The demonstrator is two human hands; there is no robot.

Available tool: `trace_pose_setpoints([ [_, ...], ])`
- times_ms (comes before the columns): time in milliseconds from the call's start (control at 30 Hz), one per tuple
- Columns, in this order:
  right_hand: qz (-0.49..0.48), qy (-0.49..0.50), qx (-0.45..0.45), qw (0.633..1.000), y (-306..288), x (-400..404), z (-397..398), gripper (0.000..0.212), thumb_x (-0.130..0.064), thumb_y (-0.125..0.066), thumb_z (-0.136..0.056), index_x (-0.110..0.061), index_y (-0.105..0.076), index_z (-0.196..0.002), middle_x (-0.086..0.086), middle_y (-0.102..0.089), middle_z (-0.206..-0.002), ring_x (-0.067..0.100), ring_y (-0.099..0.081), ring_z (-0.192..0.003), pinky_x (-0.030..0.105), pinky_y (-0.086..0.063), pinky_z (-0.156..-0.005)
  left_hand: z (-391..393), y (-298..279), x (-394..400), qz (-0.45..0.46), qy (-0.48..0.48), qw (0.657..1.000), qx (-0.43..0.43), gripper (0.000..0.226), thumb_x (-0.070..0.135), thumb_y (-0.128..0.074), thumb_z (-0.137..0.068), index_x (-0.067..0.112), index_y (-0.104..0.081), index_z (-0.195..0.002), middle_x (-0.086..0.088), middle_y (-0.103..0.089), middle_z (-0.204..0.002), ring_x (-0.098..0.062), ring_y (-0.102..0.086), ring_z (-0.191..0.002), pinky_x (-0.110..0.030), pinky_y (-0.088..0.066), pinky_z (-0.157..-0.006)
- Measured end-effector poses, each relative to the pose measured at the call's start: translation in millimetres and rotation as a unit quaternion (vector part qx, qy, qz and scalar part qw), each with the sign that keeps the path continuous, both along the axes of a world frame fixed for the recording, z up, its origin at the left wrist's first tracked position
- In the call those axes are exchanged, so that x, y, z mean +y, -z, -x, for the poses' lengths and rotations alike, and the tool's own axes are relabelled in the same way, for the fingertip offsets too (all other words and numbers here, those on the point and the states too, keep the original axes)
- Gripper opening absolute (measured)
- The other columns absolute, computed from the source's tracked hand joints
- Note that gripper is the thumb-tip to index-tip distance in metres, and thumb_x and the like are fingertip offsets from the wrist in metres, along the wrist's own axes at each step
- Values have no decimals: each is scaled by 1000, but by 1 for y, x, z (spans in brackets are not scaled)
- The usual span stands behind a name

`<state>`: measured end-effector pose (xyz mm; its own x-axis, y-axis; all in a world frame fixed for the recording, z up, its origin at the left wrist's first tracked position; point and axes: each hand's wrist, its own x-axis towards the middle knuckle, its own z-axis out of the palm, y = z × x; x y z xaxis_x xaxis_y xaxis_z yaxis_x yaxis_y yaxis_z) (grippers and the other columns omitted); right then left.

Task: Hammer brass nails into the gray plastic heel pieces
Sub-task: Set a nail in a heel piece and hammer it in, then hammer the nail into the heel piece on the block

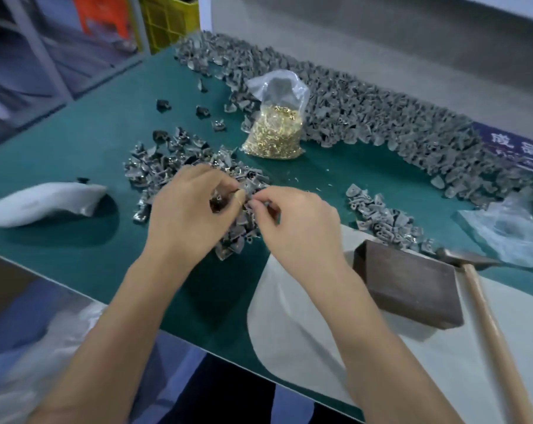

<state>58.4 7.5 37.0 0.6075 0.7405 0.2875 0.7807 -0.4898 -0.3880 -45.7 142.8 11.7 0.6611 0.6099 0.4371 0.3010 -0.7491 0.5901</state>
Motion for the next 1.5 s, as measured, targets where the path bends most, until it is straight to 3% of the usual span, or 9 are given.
trace_pose_setpoints([
  [233,11,57,-36,998,1,-2,-18,17,-38,-57,-100,-34,-73,-98,-13,-72,-88,17,-65,-82,30,-38,-61,4,-11,5,-4,25,999,-25,15,31,-72,-93,21,-72,-104,10,-63,-96,-10,-55,-96,-27,-45,-85],
  [300,14,105,-68,992,0,-20,-34,18,-36,-56,-99,-31,-73,-98,-10,-72,-88,20,-65,-82,30,-35,-60,3,-15,-7,22,101,995,1,3,27,-70,-93,24,-70,-93,13,-60,-87,-5,-51,-86,-26,-45,-79],
  [433,22,159,-93,983,-1,-61,-54,17,-36,-58,-98,-28,-73,-94,-7,-72,-86,26,-66,-82,29,-33,-64,2,-13,-39,59,230,965,114,13,28,-64,-93,35,-59,-83,16,-56,-83,0,-51,-85,-23,-42,-73],
  [600,4,161,-63,985,5,-92,-55,15,-36,-59,-97,-31,-72,-91,-12,-69,-80,16,-55,-74,27,-30,-58,-1,2,-62,59,205,965,155,7,30,-63,-95,37,-61,-95,17,-54,-92,-2,-53,-86,-19,-41,-71],
  [733,-4,108,-2,994,15,-102,-51,17,-32,-59,-99,-30,-72,-89,-15,-70,-84,12,-50,-89,30,-30,-66,-1,9,-69,41,182,967,176,22,44,-65,-93,33,-64,-113,16,-57,-101,-2,-54,-92,-23,-40,-72],
  [933,-73,94,80,990,17,-104,-57,19,-28,-61,-100,-25,-74,-87,-16,-70,-81,18,-58,-88,35,-47,-78,-8,7,-71,15,165,966,201,6,38,-63,-97,36,-67,-100,14,-59,-99,-5,-58,-91,-31,-46,-76],
  [1200,-93,99,80,988,20,-105,-56,20,-30,-60,-99,-26,-73,-85,-15,-66,-75,18,-56,-84,36,-47,-75,-29,3,-89,-29,247,940,232,13,43,-57,-99,36,-62,-110,14,-57,-110,-5,-56,-107,-33,-47,-84],
  [1300,-91,95,67,989,20,-106,-56,20,-30,-58,-100,-25,-73,-87,-14,-64,-74,18,-54,-84,38,-48,-76,-30,8,-99,-123,240,942,201,18,40,-55,-102,32,-64,-115,10,-60,-114,-9,-60,-105,-36,-51,-74],
  [1500,-114,91,96,985,18,-109,-56,29,-32,-44,-108,-23,-71,-105,-6,-68,-82,23,-61,-89,44,-52,-78,-33,15,-105,-267,225,926,145,11,17,-79,-86,15,-68,-88,-2,-62,-82,-23,-66,-70,-34,-42,-39],
])
